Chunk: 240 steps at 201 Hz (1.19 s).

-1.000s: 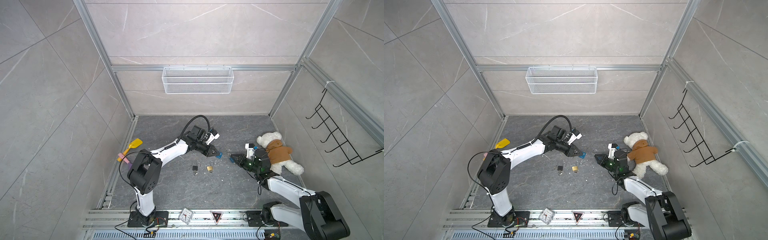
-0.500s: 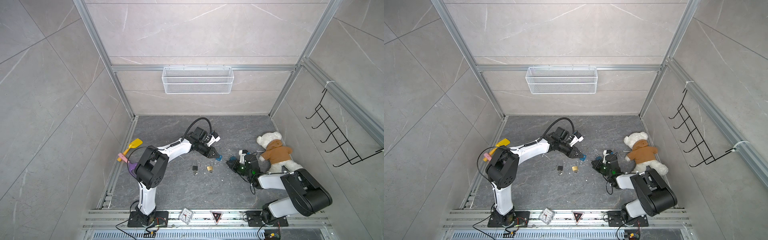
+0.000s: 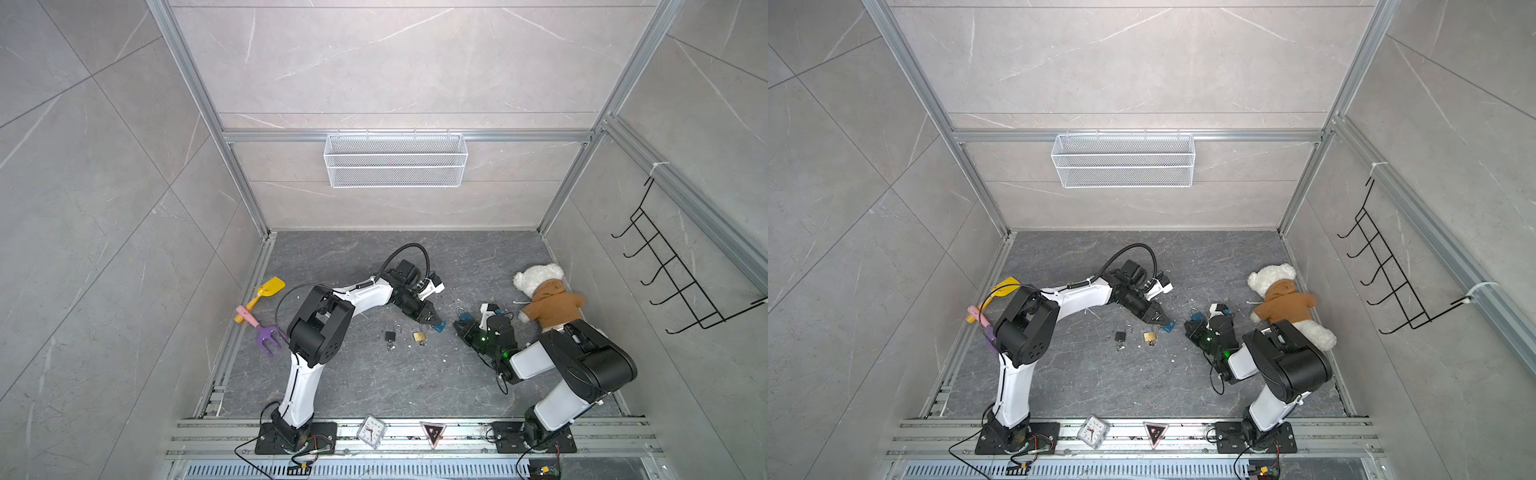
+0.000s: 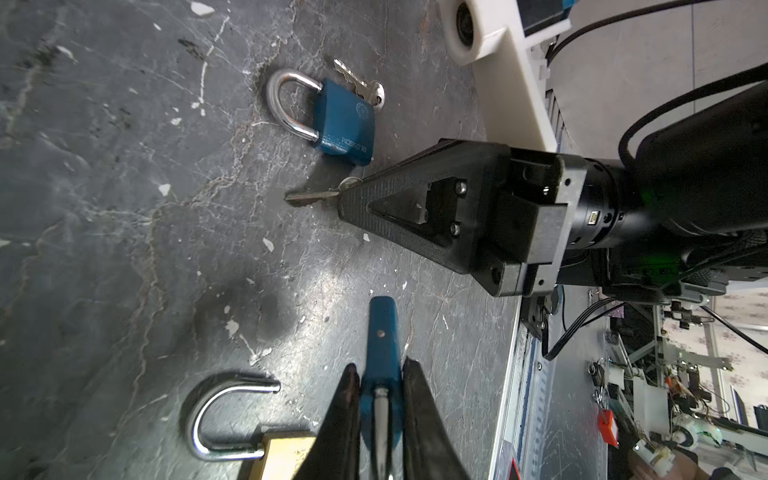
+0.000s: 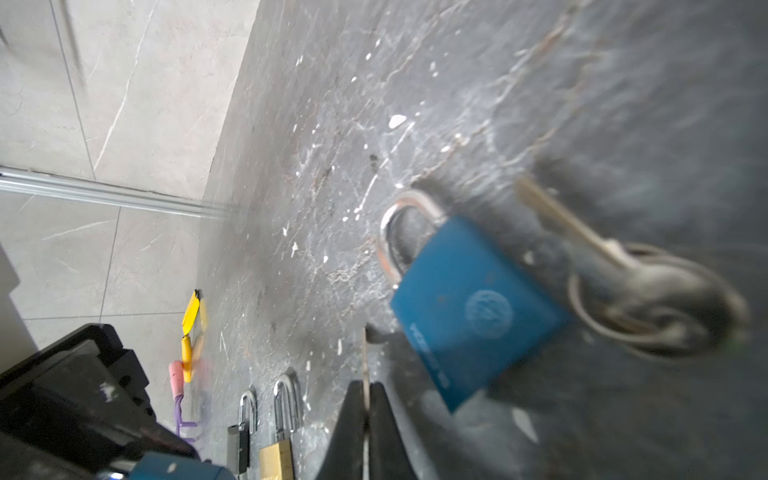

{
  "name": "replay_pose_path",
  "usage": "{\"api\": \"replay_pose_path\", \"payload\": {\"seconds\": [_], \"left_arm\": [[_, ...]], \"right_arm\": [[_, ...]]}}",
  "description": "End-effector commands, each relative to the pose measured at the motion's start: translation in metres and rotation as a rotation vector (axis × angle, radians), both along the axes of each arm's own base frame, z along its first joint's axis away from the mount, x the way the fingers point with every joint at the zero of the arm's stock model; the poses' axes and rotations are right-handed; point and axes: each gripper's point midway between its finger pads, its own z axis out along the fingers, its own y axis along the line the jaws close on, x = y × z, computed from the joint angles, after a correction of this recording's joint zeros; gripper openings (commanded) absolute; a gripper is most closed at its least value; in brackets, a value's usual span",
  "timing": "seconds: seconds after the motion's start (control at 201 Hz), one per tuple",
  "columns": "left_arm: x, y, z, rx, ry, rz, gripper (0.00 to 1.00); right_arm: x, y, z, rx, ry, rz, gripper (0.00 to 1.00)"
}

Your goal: Lock with the key

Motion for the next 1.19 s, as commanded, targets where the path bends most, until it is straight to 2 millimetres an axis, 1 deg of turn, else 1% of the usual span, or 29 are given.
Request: {"api": "replay_pose_path", "payload": {"seconds": [0.0,0.095,0.149,0.169,0.209,0.348,0.513,0.627,0.677,0.682,0.692,0.786,0.861,0.956,1.01,1.05,1.115,1.189], "left_arm": [[-0.004,-0.011,0.012,-0.053,0.002,-0.059,0.00],[-0.006,-0.014,0.006,-0.041,0.011,-0.074,0.00],[-0.006,-0.015,0.003,-0.033,0.020,-0.080,0.00],[-0.006,-0.015,0.001,-0.030,0.024,-0.083,0.00],[-0.006,-0.017,-0.002,-0.027,0.027,-0.088,0.00],[-0.005,-0.021,-0.014,-0.004,0.040,-0.108,0.00],[-0.001,-0.024,-0.027,0.028,0.042,-0.117,0.00],[0.001,-0.027,-0.029,0.032,0.040,-0.126,0.00],[0.003,-0.028,-0.024,0.033,0.027,-0.132,0.00],[0.003,-0.028,-0.031,0.042,0.038,-0.133,0.00],[0.003,-0.027,-0.037,0.053,0.045,-0.134,0.00],[0.002,-0.025,-0.049,0.106,0.041,-0.164,0.00],[0.001,-0.024,-0.057,0.159,0.025,-0.191,0.10],[0.004,-0.024,-0.063,0.184,0.016,-0.198,0.14],[0.008,-0.025,-0.063,0.192,-0.001,-0.189,0.18],[0.011,-0.026,-0.064,0.194,-0.011,-0.183,0.24],[0.014,-0.028,-0.063,0.193,-0.034,-0.178,0.35],[0.021,-0.030,-0.060,0.192,-0.074,-0.168,0.41]], "right_arm": [[-0.003,-0.005,-0.007,-0.004,0.018,-0.036,0.15],[-0.006,-0.006,-0.004,0.007,0.007,-0.037,0.23],[-0.008,-0.006,-0.003,0.009,0.007,-0.040,0.32],[-0.008,-0.005,-0.002,0.009,0.005,-0.033,0.37],[-0.009,-0.006,-0.001,0.010,0.003,-0.033,0.41],[-0.015,-0.009,0.005,0.015,-0.014,-0.040,0.42],[-0.024,-0.014,0.011,0.002,-0.018,-0.044,0.40],[-0.028,-0.015,0.016,-0.018,-0.024,-0.034,0.40],[-0.028,-0.016,0.018,-0.028,-0.030,-0.031,0.40],[-0.029,-0.016,0.018,-0.030,-0.029,-0.030,0.40],[-0.029,-0.016,0.019,-0.032,-0.029,-0.029,0.40],[-0.029,-0.015,0.020,-0.049,-0.031,-0.018,0.40],[-0.029,-0.014,0.021,-0.053,-0.033,-0.010,0.41],[-0.028,-0.013,0.022,-0.053,-0.037,-0.006,0.41],[-0.029,-0.013,0.022,-0.052,-0.040,-0.005,0.41],[-0.028,-0.013,0.023,-0.053,-0.043,-0.006,0.42],[-0.028,-0.013,0.024,-0.054,-0.046,-0.005,0.42],[-0.028,-0.013,0.024,-0.058,-0.049,-0.002,0.42]]}}
